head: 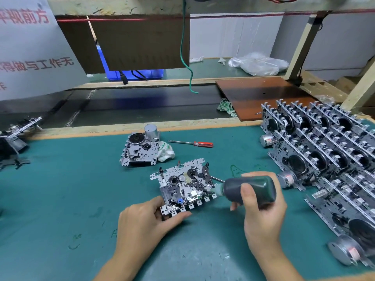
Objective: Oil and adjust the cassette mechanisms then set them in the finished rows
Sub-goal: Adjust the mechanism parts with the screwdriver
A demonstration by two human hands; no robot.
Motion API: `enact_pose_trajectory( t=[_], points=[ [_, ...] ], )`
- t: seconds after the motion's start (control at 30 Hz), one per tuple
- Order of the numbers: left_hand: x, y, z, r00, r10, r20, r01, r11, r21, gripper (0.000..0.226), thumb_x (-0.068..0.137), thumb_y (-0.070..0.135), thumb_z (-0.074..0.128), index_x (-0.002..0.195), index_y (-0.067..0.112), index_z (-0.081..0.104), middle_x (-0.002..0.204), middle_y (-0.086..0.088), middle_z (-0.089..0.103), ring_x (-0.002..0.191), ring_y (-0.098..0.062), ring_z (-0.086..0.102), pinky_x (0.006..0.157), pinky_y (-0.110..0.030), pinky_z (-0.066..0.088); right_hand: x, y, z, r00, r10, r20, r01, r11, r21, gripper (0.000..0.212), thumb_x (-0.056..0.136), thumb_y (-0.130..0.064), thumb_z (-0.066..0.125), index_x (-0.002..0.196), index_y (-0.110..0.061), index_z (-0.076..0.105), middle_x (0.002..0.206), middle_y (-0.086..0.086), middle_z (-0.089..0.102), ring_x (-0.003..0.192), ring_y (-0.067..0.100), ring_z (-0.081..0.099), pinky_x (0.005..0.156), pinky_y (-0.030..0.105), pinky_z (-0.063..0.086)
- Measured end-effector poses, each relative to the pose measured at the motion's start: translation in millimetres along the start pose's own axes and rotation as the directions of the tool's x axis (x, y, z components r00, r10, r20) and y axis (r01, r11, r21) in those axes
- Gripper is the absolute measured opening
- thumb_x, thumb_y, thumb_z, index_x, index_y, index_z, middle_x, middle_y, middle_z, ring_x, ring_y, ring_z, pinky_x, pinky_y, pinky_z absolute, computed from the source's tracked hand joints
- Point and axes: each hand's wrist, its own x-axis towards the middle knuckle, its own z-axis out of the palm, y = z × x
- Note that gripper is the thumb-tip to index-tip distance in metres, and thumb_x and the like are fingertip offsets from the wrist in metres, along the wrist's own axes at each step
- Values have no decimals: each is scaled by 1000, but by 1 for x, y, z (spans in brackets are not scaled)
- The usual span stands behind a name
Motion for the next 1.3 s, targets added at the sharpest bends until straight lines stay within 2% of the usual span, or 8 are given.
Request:
enact_pose_trajectory(
  t=[0.1,0.3,0.47,0.67,0.87,1.1,1.2,1.3],
  points=[
    [0,-3,-1,999,-33,-6,33,999,-23,58,60,80,50,49,33,17,35,8,23,36,-8,23,40,-20,29,5,0,-2,998,33,-48,-30,998,55,20,75,-36,64,90,-25,58,80,-15,66,63,8,65,58,18,52],
    [9,-11,-35,980,-173,97,173,985,14,70,45,90,42,46,21,38,41,7,38,48,-10,39,45,-27,28,23,19,-16,981,193,-21,-193,981,-35,36,73,-11,78,94,-22,51,87,-7,68,76,1,63,70,10,46],
    [35,-8,-91,984,84,157,-140,910,391,76,52,98,23,50,28,52,39,11,48,33,-9,33,37,-17,23,51,25,-28,949,230,214,-179,956,-232,36,86,-5,64,105,-33,52,111,-21,59,103,-10,58,87,6,41],
    [60,44,-76,784,562,264,-621,694,365,48,66,72,52,56,27,37,67,12,52,63,-12,52,52,-24,35,71,45,-21,901,334,278,-206,892,-403,32,90,-10,60,108,-28,40,106,-23,55,97,-16,50,76,-1,33],
    [66,72,-19,706,634,316,-682,728,64,35,70,49,71,83,20,58,112,5,63,124,-23,51,99,-33,37,69,58,-26,915,346,208,-256,895,-365,38,83,3,66,100,-27,51,100,-11,63,84,-14,60,76,3,42],
    [62,86,34,499,692,521,-807,591,-13,24,81,39,63,88,19,50,94,2,61,106,-20,48,108,-41,29,77,59,-38,947,290,139,-166,810,-562,38,86,-16,66,121,-23,52,89,-21,60,89,8,62,85,24,43],
    [62,66,36,559,724,404,-787,616,-14,51,73,61,65,107,26,53,123,7,57,125,-13,42,115,-39,22,72,58,-35,955,248,163,-85,754,-651,41,87,-24,65,125,-21,50,96,-7,66,95,19,62,81,28,43],
    [63,34,16,751,569,336,-542,821,-178,91,55,74,71,132,47,31,150,21,24,139,0,18,115,-23,9,68,57,-33,943,283,175,-98,738,-667,42,89,-31,62,127,-22,45,111,1,64,103,21,59,86,32,43]
  ],
)
